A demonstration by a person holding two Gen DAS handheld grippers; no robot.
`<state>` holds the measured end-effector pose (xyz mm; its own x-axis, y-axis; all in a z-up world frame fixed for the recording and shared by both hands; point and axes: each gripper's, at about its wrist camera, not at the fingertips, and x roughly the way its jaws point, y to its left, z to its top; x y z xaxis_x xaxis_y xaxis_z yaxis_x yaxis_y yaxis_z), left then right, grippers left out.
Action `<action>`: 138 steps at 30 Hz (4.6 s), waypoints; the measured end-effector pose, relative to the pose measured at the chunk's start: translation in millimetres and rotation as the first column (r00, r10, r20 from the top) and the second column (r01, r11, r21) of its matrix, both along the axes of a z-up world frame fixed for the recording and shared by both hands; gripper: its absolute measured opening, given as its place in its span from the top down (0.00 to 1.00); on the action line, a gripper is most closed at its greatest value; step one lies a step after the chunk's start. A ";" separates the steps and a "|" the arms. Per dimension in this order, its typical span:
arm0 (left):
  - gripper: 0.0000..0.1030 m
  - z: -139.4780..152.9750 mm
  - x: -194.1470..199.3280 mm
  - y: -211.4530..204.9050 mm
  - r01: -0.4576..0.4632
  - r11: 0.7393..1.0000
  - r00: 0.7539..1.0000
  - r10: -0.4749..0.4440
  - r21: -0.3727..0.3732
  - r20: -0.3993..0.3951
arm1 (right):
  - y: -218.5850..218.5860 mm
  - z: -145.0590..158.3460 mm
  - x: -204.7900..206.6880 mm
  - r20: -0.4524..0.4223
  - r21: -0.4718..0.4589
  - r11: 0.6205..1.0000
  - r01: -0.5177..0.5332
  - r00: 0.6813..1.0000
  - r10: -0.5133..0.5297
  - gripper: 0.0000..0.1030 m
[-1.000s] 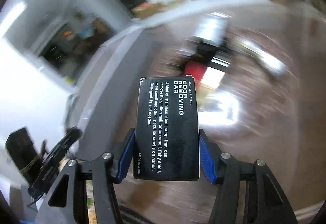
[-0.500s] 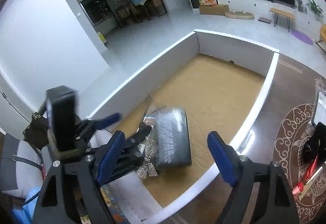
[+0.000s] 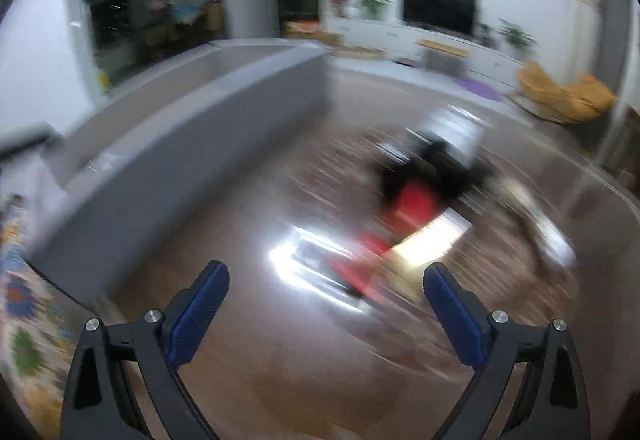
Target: Organize objects
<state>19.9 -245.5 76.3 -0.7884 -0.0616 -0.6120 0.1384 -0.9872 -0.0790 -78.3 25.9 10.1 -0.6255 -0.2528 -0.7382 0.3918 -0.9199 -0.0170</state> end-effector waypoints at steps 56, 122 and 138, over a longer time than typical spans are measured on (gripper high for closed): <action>0.00 -144.5 -99.6 223.7 0.330 0.943 0.906 -0.307 -0.034 0.292 | 172.1 -46.8 13.3 0.111 0.047 0.936 0.350 0.929 -0.353 0.00; 0.00 -142.1 -138.2 152.5 0.149 0.988 0.947 -0.132 -0.036 0.292 | 170.7 -47.1 12.4 0.110 0.047 0.936 0.349 0.929 -0.353 0.00; 0.00 -142.0 -138.1 152.6 0.149 0.988 0.947 -0.133 -0.034 0.292 | 166.6 -28.1 -23.3 0.083 0.072 0.957 0.280 0.955 -0.286 0.00</action>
<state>-118.2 -92.9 -65.7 -0.5821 -0.0026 -0.8131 0.0061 -1.0000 -0.0012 -101.5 192.5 -18.1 -0.5946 -0.0298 -0.8035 0.1178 -0.9918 -0.0503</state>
